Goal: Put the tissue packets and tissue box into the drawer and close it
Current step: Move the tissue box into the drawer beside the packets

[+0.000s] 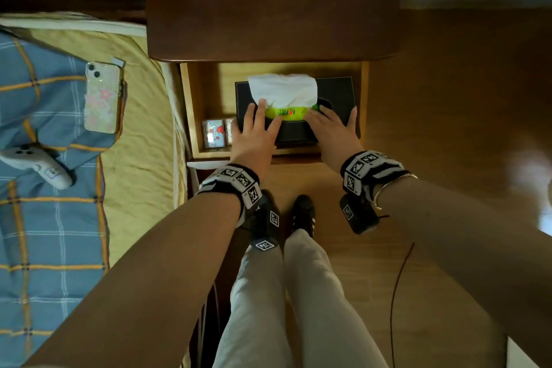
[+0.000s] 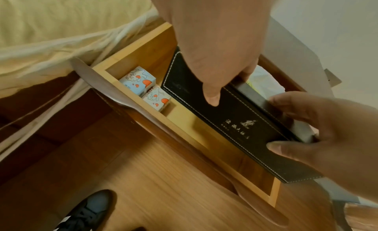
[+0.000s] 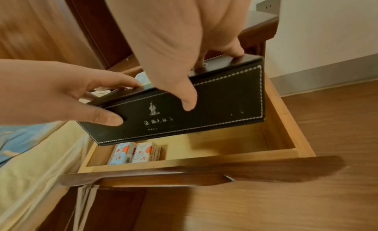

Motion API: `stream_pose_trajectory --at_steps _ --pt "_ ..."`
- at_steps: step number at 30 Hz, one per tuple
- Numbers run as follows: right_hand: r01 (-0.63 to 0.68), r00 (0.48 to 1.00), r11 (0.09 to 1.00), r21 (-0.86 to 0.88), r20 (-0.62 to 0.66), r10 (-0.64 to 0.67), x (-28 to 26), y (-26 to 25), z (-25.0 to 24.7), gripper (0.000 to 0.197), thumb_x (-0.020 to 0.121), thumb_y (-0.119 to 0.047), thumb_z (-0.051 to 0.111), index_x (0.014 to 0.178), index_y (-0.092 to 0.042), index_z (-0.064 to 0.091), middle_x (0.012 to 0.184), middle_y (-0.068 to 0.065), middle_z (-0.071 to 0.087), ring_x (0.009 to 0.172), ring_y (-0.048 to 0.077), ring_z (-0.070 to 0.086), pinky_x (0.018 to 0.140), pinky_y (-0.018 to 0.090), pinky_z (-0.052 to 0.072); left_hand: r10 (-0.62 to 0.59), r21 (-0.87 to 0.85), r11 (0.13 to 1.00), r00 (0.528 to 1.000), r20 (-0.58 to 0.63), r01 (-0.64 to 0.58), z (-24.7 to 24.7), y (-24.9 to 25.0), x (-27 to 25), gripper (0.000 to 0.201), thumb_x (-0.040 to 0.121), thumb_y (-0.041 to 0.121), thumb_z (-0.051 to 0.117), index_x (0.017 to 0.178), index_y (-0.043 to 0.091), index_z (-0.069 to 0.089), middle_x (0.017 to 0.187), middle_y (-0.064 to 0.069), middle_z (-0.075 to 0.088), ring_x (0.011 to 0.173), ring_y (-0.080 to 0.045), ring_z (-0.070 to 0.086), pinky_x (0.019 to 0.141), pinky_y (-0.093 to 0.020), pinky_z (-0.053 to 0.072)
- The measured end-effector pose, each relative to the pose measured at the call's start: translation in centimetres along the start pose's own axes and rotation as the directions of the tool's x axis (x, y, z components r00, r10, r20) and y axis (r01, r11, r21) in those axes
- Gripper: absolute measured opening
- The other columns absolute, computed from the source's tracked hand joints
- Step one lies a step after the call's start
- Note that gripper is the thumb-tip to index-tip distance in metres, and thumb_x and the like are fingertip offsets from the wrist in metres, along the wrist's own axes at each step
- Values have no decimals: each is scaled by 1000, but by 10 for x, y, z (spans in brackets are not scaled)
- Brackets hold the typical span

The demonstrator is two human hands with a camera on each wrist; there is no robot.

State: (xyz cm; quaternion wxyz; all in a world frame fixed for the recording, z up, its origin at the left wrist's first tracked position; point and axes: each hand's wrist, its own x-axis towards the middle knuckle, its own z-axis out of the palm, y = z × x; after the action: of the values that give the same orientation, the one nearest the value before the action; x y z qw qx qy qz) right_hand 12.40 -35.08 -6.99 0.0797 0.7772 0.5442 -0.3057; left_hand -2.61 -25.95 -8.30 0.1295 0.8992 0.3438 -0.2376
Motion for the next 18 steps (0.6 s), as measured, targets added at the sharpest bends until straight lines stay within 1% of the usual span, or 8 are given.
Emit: stream_pose_trajectory --at_steps 3,5,7,11,16,18 --pt "-22 999 1000 12 34 22 16 10 11 77 79 9 57 144 -15 23 157 3 22 147 24 8 108 73 0 36 12 999 999 14 -37 8 2 22 72 92 19 60 151 26 18 162 -11 -3 149 -33 -1 116 -58 15" --pt "-29 999 999 16 29 28 26 17 20 74 80 11 55 143 -15 26 155 4 26 146 25 12 109 73 4 43 14 999 999 34 -43 18 5 34 75 91 17 62 151 26 18 162 -11 -2 149 -34 0 115 -59 15" --pt "-45 999 999 8 21 45 37 24 30 72 81 12 55 142 -15 29 153 4 31 146 25 15 109 72 8 40 5 999 998 54 -40 27 8 45 79 89 11 65 151 24 18 162 -11 -3 149 -34 0 115 -60 14" --pt "-73 997 997 -34 30 74 52 32 50 70 78 12 55 140 -15 32 149 5 36 142 26 23 108 73 13 65 -27 998 994 87 -63 46 14 62 79 89 6 62 151 21 17 162 -12 -4 148 -36 0 116 -61 12" --pt "-76 997 995 -59 18 77 65 35 65 64 79 10 54 136 -13 36 143 6 42 137 27 30 107 73 17 85 -43 996 991 106 -81 58 10 73 75 89 -2 54 152 19 18 161 -14 -3 148 -37 0 120 -53 8" --pt "-65 998 996 -56 17 66 71 33 68 61 79 9 55 134 -13 39 142 6 44 135 27 33 106 73 17 76 -59 996 991 106 -70 63 6 76 73 89 -1 54 151 19 21 161 -14 -2 148 -38 1 120 -51 9"
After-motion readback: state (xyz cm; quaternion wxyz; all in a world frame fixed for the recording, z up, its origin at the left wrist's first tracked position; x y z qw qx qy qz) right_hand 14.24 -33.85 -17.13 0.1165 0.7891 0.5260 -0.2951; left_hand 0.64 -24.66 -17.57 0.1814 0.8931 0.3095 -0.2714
